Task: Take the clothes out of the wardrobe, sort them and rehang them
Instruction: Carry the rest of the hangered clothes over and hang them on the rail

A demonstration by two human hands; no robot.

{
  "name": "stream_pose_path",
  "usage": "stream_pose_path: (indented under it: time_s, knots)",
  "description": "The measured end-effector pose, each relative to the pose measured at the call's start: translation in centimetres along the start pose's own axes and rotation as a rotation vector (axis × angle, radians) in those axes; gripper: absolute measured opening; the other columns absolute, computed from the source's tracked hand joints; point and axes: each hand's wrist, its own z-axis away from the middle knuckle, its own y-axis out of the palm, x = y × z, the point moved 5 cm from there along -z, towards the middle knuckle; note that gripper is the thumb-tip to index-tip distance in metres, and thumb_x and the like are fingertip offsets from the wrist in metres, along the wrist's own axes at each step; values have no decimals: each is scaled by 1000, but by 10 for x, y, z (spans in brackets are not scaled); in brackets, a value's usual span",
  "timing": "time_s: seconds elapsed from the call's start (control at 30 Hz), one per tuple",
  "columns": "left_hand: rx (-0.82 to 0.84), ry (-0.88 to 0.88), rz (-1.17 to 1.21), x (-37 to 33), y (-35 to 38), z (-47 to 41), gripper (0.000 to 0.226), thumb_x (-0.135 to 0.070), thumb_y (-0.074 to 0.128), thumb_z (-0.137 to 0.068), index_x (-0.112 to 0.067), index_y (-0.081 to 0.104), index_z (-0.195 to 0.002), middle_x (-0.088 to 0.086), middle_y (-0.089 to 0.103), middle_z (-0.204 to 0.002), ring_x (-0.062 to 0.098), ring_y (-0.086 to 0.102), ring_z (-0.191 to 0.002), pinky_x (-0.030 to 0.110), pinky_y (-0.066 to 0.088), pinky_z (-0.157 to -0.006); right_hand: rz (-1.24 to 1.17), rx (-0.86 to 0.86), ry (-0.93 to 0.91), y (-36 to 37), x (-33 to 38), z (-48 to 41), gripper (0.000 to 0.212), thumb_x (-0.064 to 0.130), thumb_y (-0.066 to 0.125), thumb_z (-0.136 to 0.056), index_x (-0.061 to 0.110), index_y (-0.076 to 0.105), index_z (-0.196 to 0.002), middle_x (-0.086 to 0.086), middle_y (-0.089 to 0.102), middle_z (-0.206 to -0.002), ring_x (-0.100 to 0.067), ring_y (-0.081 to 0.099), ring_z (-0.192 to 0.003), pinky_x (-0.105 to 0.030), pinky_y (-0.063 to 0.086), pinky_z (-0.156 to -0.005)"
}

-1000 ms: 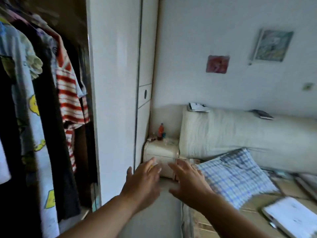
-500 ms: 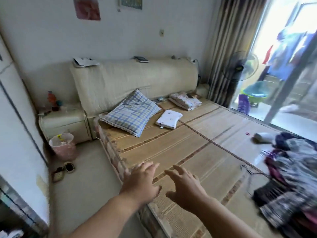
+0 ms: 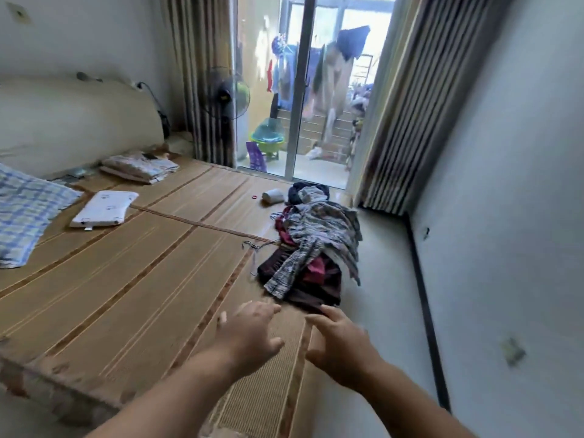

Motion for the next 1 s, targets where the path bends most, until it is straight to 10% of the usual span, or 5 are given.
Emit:
stream_pose_path:
  time_s: [0.23, 0.5, 1.0]
  knots:
    - [121, 176, -12, -211, 94, -32, 64, -49, 57, -83, -39, 32, -141, -17, 34, -145, 8, 32, -134, 57, 17, -112, -6, -8, 245, -57, -228, 105, 65, 48, 59, -83, 38, 32, -142, 3, 24, -153, -17, 31, -138, -42, 29, -108]
    - [124, 290, -13, -317, 131, -86, 66, -50, 58, -82, -39, 33, -142, -11, 30, -150, 11, 25, -139, 44, 24, -113, -71, 33, 311, -63, -336, 123, 68, 51, 57, -82, 40, 28, -143, 6, 23, -154, -15, 30, -138, -42, 25, -110]
    - [168, 306, -127, -334, 146, -385, 63, -51, 55, -82, -39, 34, -140, -11, 31, -150, 12, 26, -138, 45, 26, -109, -76, 59, 279, -125, -466, -148, 66, 48, 58, -83, 39, 30, -142, 6, 23, -154, -16, 32, -137, -45, 26, -111]
